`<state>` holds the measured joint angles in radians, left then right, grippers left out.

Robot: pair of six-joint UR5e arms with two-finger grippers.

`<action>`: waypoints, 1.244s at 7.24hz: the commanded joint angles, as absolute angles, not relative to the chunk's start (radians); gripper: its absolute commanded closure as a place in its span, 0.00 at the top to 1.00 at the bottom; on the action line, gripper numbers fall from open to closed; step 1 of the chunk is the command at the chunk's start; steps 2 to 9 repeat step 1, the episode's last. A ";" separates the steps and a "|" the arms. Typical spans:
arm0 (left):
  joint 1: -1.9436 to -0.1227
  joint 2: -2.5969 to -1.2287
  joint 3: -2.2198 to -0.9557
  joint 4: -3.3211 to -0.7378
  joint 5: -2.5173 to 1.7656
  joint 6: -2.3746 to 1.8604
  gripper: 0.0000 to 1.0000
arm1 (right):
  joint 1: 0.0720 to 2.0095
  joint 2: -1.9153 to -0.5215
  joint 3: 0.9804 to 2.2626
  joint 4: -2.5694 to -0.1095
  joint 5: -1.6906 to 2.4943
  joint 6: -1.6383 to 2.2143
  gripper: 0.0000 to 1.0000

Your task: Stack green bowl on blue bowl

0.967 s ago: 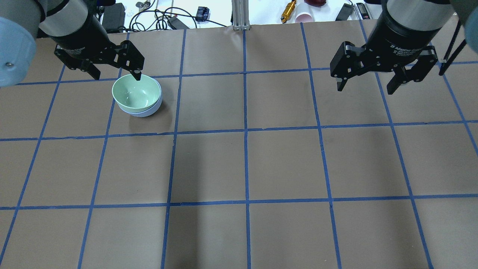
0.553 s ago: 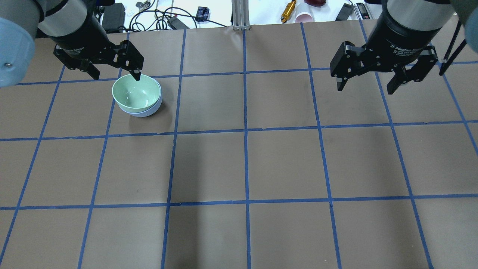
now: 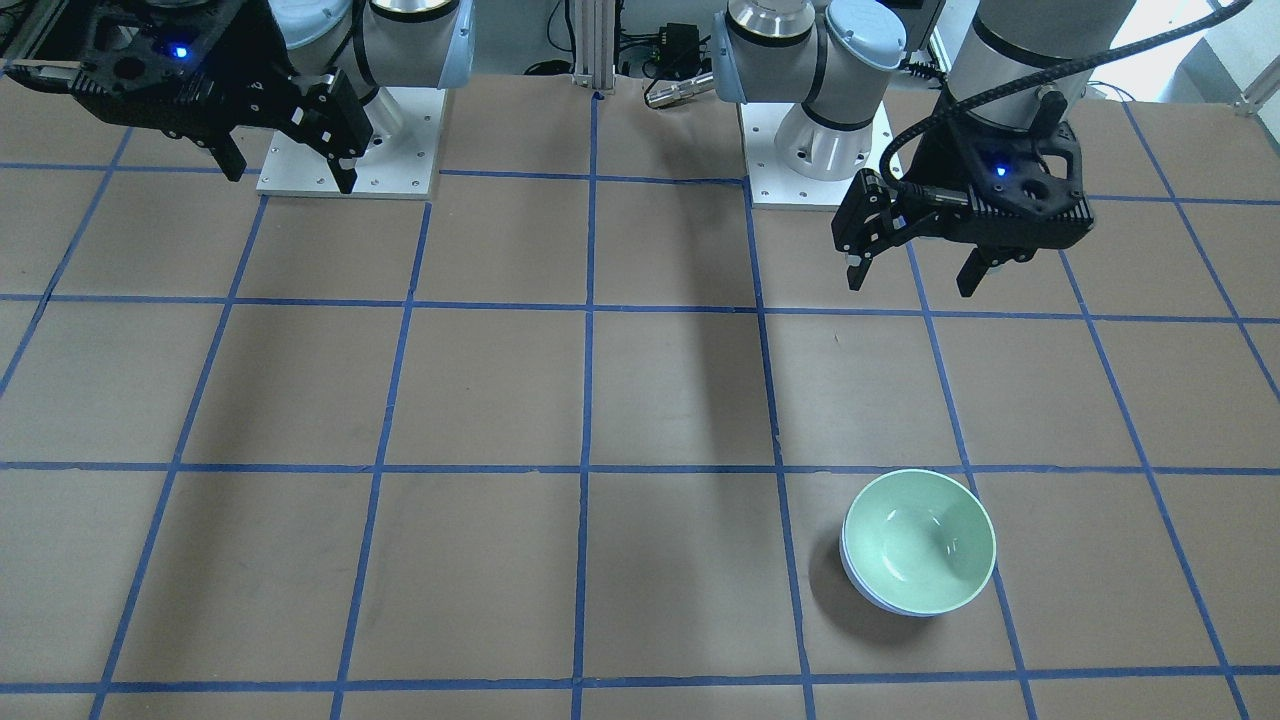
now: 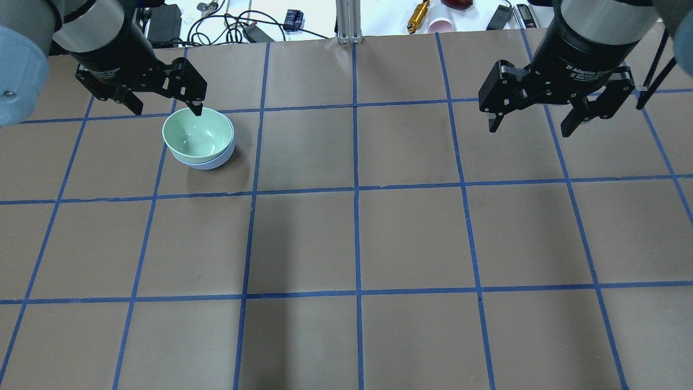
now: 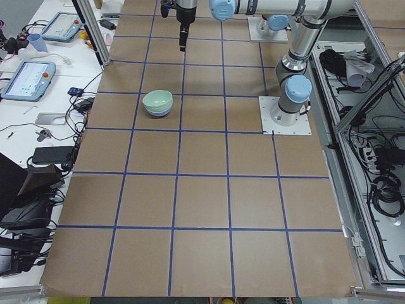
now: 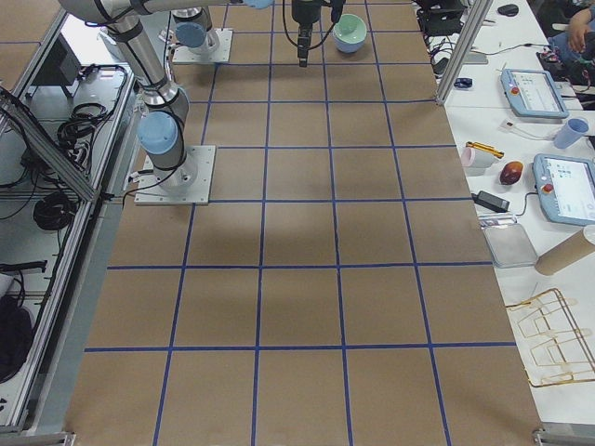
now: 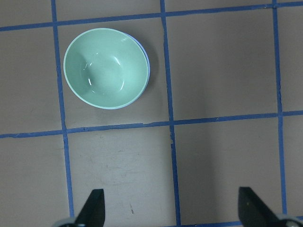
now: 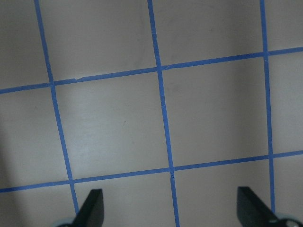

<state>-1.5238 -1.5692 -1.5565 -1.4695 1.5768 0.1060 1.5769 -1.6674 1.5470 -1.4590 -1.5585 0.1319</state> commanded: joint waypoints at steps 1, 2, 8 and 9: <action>-1.516 -1.571 -1.559 -1.468 1.580 0.106 1.00 | 1.577 -1.667 1.546 -1.460 -1.559 0.132 1.00; -1.516 -1.571 -1.559 -1.468 1.580 0.106 1.00 | 1.577 -1.667 1.546 -1.460 -1.559 0.132 1.00; -1.516 -1.571 -1.559 -1.468 1.580 0.106 1.00 | 1.577 -1.667 1.546 -1.460 -1.559 0.132 1.00; -1.516 -1.571 -1.559 -1.468 1.580 0.106 1.00 | 1.577 -1.667 1.546 -1.460 -1.559 0.132 1.00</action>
